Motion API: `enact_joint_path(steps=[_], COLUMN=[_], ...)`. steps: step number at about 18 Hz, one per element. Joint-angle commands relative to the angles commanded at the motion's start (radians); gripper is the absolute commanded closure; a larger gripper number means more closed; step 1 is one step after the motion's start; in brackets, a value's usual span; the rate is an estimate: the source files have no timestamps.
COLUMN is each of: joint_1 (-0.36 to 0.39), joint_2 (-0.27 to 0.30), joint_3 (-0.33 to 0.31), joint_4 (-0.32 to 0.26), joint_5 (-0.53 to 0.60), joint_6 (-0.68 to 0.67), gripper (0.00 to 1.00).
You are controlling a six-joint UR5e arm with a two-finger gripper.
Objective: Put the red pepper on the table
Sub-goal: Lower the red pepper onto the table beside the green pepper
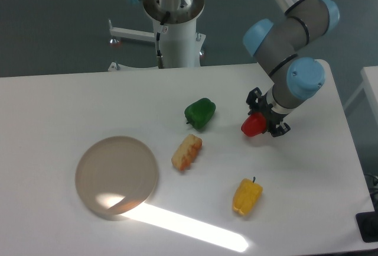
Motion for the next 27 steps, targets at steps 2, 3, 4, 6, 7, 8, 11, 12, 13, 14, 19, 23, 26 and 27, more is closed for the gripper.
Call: enact_joint_path(steps=[2,3,4,6,7,8,11,12,13,14,19,23,26,27], joint_1=[-0.002,-0.002,-0.003,-0.003,-0.005,-0.005,-0.005,-0.006,-0.006,-0.006,-0.006,-0.006,-0.008,-0.008], joint_2=[0.0,0.0,-0.002,-0.003,-0.005,-0.005,-0.008,-0.008,-0.008,-0.009,-0.011,-0.012,-0.014,-0.014], joint_3=[-0.002,-0.002,-0.002,-0.005,-0.003,-0.005,-0.006,-0.008,-0.009,-0.009,-0.009,-0.009,-0.011,-0.012], joint_4=[0.0,0.0,0.0,0.002,0.002,0.002,0.002,0.002,0.003,0.002,0.002,0.002,0.002,0.003], joint_5=[0.0,0.0,0.0,0.0,0.0,0.002,0.003,0.003,0.003,0.003,0.003,0.003,0.003,0.003], joint_6=[0.0,-0.002,-0.002,-0.014,-0.015,-0.017,-0.023,-0.023,-0.025,-0.025,-0.025,-0.025,-0.025,-0.025], gripper=[0.39,0.39,0.39,0.39,0.39,0.39,0.39,0.39,0.39,0.39,0.38,0.36,0.36,0.36])
